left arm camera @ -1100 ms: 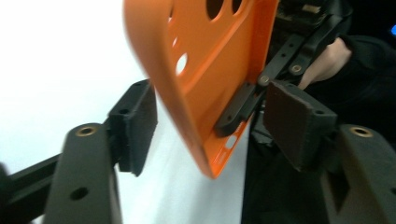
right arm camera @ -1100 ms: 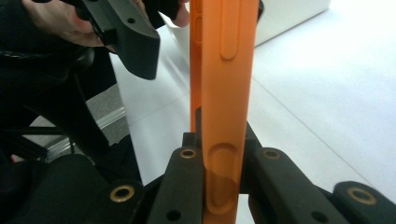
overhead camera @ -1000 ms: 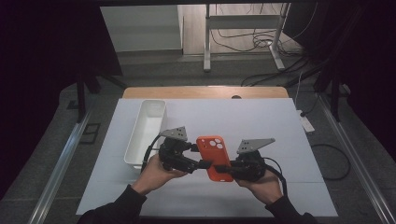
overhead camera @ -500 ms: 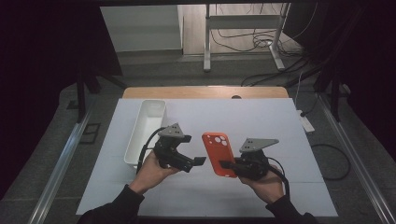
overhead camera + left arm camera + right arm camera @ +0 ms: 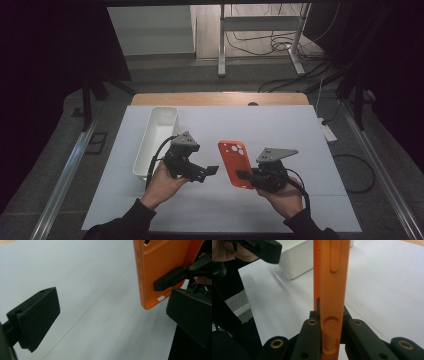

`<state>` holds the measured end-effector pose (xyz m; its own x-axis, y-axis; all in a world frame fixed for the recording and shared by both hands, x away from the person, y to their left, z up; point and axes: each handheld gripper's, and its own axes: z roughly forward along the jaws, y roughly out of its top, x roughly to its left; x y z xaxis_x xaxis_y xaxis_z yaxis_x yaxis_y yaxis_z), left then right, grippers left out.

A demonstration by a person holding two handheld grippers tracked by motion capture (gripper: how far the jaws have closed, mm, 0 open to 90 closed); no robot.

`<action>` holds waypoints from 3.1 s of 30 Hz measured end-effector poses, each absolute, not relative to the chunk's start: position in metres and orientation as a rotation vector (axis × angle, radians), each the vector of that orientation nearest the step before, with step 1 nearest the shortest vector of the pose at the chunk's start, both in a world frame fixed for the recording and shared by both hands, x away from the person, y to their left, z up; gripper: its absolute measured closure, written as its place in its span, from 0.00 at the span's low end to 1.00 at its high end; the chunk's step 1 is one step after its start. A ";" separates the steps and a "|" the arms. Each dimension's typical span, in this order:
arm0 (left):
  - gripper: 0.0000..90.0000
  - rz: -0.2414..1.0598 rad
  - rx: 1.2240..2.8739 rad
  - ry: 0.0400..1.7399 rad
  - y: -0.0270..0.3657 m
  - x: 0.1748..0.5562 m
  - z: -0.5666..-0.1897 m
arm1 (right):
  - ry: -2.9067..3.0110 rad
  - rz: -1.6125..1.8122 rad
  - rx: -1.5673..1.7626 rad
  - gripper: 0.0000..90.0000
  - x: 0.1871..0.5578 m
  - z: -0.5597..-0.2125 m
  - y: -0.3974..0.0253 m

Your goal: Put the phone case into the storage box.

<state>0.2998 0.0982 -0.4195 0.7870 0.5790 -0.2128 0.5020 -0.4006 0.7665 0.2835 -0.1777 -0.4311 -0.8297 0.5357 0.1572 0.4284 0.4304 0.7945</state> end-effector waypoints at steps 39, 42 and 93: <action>0.97 -0.184 2.024 0.845 0.098 0.303 -0.422 | 2.578 1.292 0.799 0.95 0.275 -0.435 -0.161; 0.99 -0.206 2.011 0.865 0.099 0.304 -0.423 | 2.587 1.288 0.809 0.94 0.276 -0.436 -0.161; 0.99 -0.085 2.010 0.972 0.107 0.312 -0.422 | 2.512 1.204 0.892 0.02 0.276 -0.445 -0.176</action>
<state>0.3122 0.1074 -0.4219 0.6922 0.6022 -0.3979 0.6621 -0.3104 0.6821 0.2762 -0.1763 -0.4446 -0.7928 0.6062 0.0633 0.4290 0.4813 0.7644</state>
